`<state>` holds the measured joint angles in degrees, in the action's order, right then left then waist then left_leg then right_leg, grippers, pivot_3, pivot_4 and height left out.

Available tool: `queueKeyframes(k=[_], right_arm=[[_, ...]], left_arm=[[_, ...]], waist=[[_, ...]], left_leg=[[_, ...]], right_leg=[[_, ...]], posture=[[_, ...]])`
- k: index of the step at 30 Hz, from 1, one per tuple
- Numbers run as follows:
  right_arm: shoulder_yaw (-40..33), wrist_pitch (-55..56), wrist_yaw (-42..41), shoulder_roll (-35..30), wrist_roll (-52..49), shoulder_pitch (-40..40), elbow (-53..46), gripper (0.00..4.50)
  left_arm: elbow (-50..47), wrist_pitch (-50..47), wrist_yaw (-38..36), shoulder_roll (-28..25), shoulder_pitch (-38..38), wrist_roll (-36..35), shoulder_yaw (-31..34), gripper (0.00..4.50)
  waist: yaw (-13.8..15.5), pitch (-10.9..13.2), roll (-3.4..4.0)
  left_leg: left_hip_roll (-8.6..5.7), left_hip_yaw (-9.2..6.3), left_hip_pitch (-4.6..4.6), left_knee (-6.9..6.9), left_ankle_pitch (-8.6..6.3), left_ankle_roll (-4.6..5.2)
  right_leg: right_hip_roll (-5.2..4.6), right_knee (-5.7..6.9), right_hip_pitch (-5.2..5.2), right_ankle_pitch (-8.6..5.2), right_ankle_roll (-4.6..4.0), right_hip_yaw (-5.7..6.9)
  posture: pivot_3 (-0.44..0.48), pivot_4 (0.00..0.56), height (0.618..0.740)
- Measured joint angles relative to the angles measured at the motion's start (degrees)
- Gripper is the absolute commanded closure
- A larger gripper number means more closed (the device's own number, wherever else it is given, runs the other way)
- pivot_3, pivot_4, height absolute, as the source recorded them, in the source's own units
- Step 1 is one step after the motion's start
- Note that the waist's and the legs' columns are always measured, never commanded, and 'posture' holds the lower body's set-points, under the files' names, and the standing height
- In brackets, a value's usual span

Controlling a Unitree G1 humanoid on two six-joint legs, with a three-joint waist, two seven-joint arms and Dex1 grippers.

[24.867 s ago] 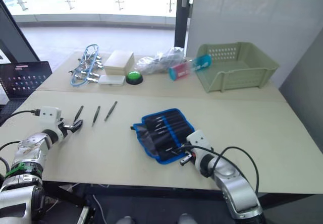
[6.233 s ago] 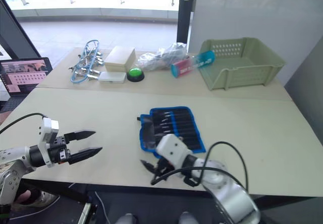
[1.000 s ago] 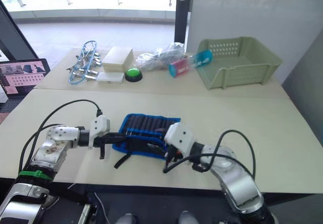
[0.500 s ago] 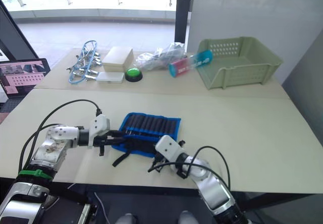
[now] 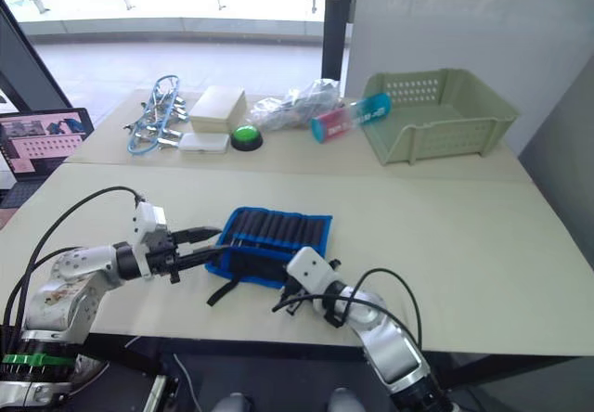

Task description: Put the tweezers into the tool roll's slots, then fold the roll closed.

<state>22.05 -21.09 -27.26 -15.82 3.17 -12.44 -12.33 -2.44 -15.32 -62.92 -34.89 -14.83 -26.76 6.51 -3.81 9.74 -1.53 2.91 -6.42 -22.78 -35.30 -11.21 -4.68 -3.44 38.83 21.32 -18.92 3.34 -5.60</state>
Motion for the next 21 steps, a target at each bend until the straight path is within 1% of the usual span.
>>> queueKeyframes(k=[2,3,5,6,10,16,19,21], right_arm=[[-0.19,-0.02,0.01,0.18,0.01,-0.14,0.25,4.5],[-0.32,-0.19,0.04,0.62,0.02,-0.22,0.37,4.5],[-0.32,-0.54,0.08,0.94,0.01,-0.26,0.34,4.5],[-0.3,-0.8,0.06,0.96,0.02,-0.23,0.11,4.5],[-0.33,-1.63,0.04,0.71,0.05,0.37,-0.89,4.5],[-0.33,-3.14,0.15,0.74,0.44,0.33,-2.04,4.5],[-0.07,-3.33,0.5,2.78,0.48,-0.88,-2.07,4.5],[0.84,-3.33,1.53,5.9,0.66,-3.4,-2.04,4.5]], left_arm=[[-0.88,0.06,2.63,2.74,1.08,1.47,-2.61,4.15],[-0.86,0.0,5.15,4.71,1.74,3.16,-4.37,4.48],[-0.46,0.03,8.89,7.71,2.01,5.52,-6.68,4.48],[0.05,0.44,12.2,9.68,2.01,7.65,-7.56,4.48],[2.14,1.45,18.55,11.29,3.67,11.23,-7.88,4.48],[1.01,2.03,21.52,11.42,5.64,11.76,-7.72,4.48],[0.42,1.97,21.79,11.24,6.16,12.16,-7.85,4.48],[-0.11,1.7,21.93,11.25,6.52,12.18,-7.91,4.48]], waist=[[0.05,-0.01,-0.02],[0.08,-0.01,-0.01],[0.11,-0.01,-0.03],[0.07,-0.01,-0.02],[-0.14,-0.01,-0.02],[-0.14,-0.02,-0.01],[-0.3,-0.02,-0.01],[-0.35,-0.02,0.0]], left_leg=[[-0.01,0.0,0.04,0.0,0.0,0.0],[-0.01,0.0,0.06,0.0,0.0,0.0],[-0.01,0.0,0.05,0.0,0.0,0.0],[-0.01,0.0,0.07,0.0,0.0,0.0],[0.0,0.0,0.08,0.01,0.0,0.0],[0.0,0.0,0.14,0.04,0.0,0.0],[0.0,0.01,0.17,0.05,0.0,0.0],[0.0,0.01,0.2,0.11,0.0,0.0]], right_leg=[[0.0,-0.03,-0.04,0.0,0.0,0.0],[0.0,-0.04,-0.06,0.0,0.0,-0.01],[0.01,-0.04,-0.05,0.0,0.0,0.0],[0.01,-0.03,-0.05,0.0,0.0,-0.01],[0.01,0.0,-0.04,0.0,0.0,-0.01],[0.01,-0.01,-0.06,0.0,0.0,-0.02],[0.01,-0.01,-0.06,0.0,0.0,-0.03],[0.01,-0.01,-0.06,0.0,0.0,-0.02]], posture=[[0.0,0.15,0.74],[0.0,0.15,0.74],[0.0,0.15,0.74],[0.0,0.15,0.74],[0.0,0.15,0.74],[0.0,0.15,0.74],[0.0,0.15,0.74],[0.0,0.15,0.74]])
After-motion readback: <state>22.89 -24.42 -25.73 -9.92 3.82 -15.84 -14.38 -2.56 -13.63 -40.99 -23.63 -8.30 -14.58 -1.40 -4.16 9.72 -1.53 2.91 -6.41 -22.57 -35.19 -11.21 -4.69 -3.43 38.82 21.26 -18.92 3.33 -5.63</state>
